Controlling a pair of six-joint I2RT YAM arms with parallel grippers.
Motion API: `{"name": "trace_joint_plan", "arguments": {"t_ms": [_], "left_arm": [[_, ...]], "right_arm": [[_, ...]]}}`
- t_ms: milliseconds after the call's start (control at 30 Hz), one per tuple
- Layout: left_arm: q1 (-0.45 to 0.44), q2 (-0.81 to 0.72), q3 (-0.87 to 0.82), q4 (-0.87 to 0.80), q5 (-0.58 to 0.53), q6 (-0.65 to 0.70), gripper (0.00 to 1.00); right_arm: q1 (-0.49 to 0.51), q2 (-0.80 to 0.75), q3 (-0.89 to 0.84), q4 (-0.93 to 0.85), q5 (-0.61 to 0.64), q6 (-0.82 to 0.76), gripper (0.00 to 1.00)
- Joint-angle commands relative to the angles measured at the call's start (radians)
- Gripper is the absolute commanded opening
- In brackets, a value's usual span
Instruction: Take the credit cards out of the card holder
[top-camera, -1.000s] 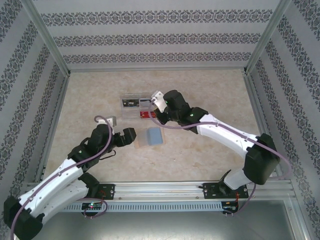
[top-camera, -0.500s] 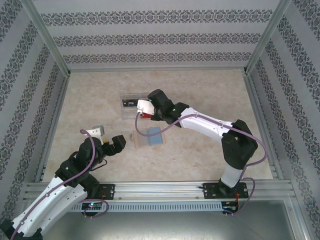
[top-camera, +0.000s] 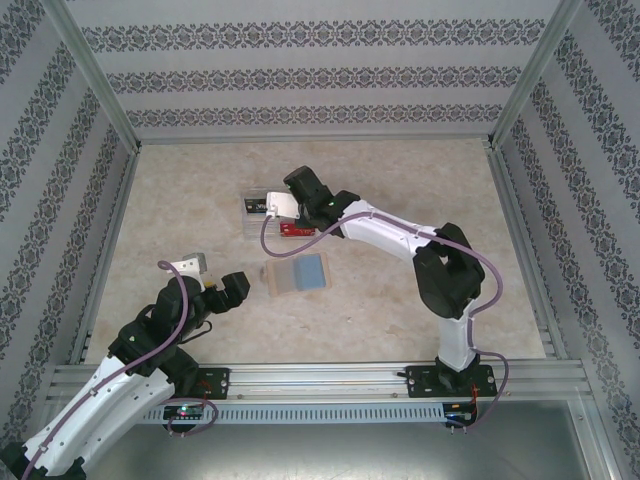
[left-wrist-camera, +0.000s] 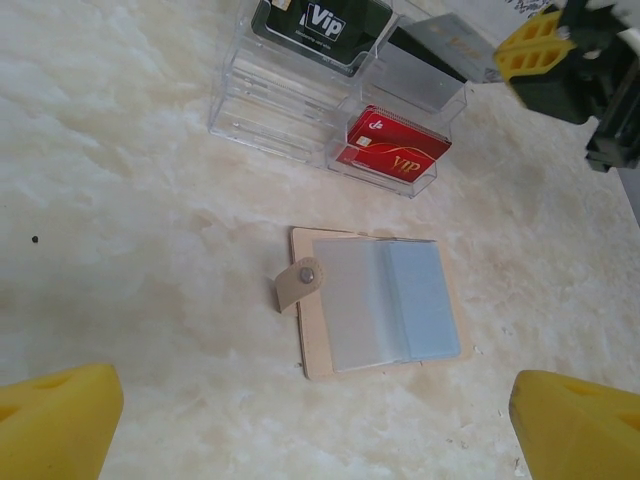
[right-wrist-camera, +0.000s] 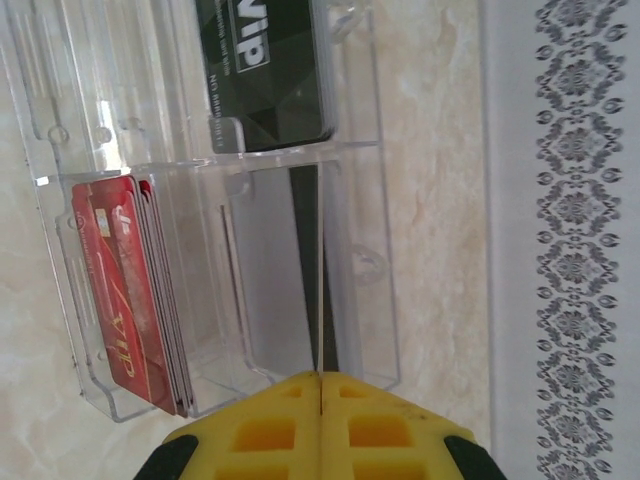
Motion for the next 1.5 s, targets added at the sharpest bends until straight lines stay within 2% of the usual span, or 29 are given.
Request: {"name": "trace_joint_plan", "arguments": {"t_ms": [0,533,633,800,967,1100,1200,1467], "left_arm": [[-0.008,-0.008,-0.005,-0.026,-0.017,-0.010,1.00],[-0.008,-0.002,-0.007,-0.023,-0.021,-0.008,1.00],[-0.009,-0.003,-0.006,-0.024,-0.018,-0.008,1.00],[-0.008,-0.002,-0.005,-0.023,-0.016,-0.006,1.00],[-0.008,-0.001,-0.006,-0.027,-0.016,-0.006,1.00],[-0.008,-0.002,-0.007,-0.024,-0.016,-0.004,1.00],[-0.008,-0.002,-0.007,-0.023,-0.016,-0.006,1.00],[-0.008,-0.001,-0.006,-0.022,-0.007,-0.007,1.00]], "right_arm": [[-0.006,0.026,0.030,-0.029,0.011,-0.005,0.00],[-0.033,0.082,0.072,-0.042,0.001,0.029,0.02],[-0.034,0.088,0.078,-0.038,0.006,0.033,0.16],[-0.036,0.126,0.118,-0.019,0.062,0.058,0.33],[-0.042,0.157,0.151,0.027,0.135,0.074,0.34],[-0.044,0.145,0.145,0.032,0.134,0.091,0.34],[-0.047,0.128,0.133,0.035,0.135,0.111,0.40],[-0.053,0.102,0.121,0.030,0.125,0.162,0.42]]}}
